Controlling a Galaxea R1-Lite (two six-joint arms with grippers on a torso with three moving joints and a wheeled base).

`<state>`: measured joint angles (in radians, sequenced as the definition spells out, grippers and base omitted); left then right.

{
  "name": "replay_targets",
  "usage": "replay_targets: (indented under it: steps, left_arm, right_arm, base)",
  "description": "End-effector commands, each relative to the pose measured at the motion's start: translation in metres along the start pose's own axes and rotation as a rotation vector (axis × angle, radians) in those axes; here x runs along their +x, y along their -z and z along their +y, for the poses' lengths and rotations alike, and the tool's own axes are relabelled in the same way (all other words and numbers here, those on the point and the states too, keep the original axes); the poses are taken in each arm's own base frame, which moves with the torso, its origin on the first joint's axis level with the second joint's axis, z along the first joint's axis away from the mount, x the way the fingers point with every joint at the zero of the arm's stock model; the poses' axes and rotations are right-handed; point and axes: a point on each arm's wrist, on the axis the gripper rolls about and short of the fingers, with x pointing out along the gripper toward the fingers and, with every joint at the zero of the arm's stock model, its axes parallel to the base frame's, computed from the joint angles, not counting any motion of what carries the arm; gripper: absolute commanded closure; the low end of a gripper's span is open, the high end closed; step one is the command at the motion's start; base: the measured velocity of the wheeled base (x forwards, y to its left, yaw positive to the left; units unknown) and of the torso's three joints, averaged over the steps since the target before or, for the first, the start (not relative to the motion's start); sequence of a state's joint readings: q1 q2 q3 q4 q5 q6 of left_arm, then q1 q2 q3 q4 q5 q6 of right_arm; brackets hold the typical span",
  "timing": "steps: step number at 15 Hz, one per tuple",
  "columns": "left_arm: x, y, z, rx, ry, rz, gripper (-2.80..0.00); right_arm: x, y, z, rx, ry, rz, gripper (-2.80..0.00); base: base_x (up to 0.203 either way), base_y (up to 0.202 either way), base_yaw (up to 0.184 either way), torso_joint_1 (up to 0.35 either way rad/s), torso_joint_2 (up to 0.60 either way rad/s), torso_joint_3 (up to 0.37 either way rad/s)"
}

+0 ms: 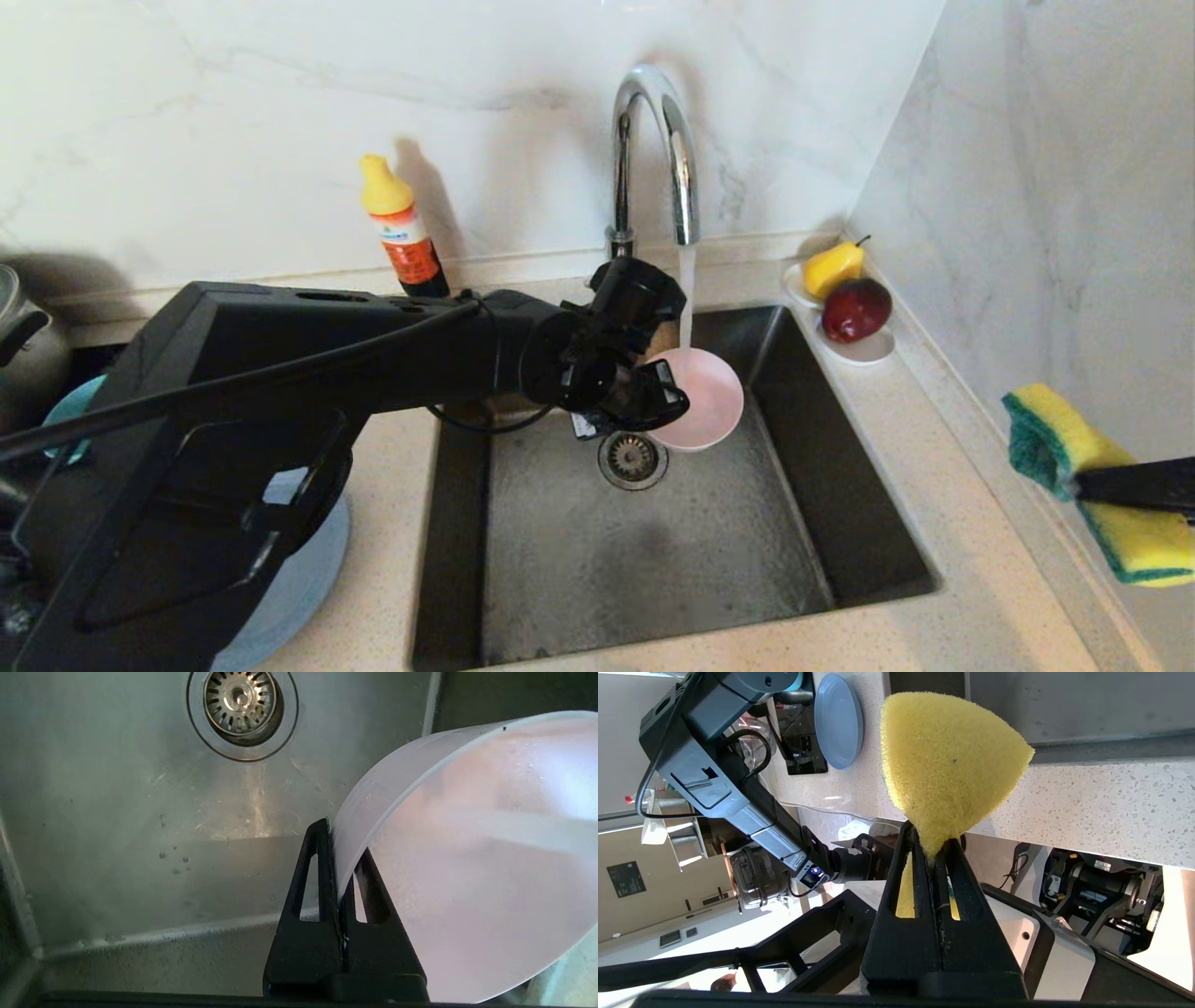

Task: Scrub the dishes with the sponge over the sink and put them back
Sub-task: Wash the bowl

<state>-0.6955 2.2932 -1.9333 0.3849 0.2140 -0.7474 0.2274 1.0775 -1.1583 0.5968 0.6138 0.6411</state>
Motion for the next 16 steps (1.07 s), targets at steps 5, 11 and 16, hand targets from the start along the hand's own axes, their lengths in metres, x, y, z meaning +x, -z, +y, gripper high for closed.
replay_targets:
  steps: [5, 11, 16]
  left_arm:
    - [-0.002, -0.001, 0.000, -0.007, 0.000, -0.002, 0.00]
    - [-0.046, -0.015, 0.007, -0.023, -0.030, -0.072, 0.00]
    - [-0.125, -0.030, 0.028, 0.007, -0.088, -0.256, 0.00]
  right_arm:
    - [0.003, -0.001, -0.002, 0.013, 0.005, 0.011, 0.00]
    - [0.003, 0.000, -0.003, 0.009, 0.000, 0.010, 0.00]
    - [0.004, 0.001, -0.004, 0.016, -0.001, 0.020, 0.00]
  base:
    - [0.000, 0.000, 0.000, 0.000, 0.00, 0.000]
    - [0.000, 0.000, 0.000, 0.000, 0.00, 0.000]
    - [0.000, 0.000, 0.000, 0.000, 0.00, 0.000]
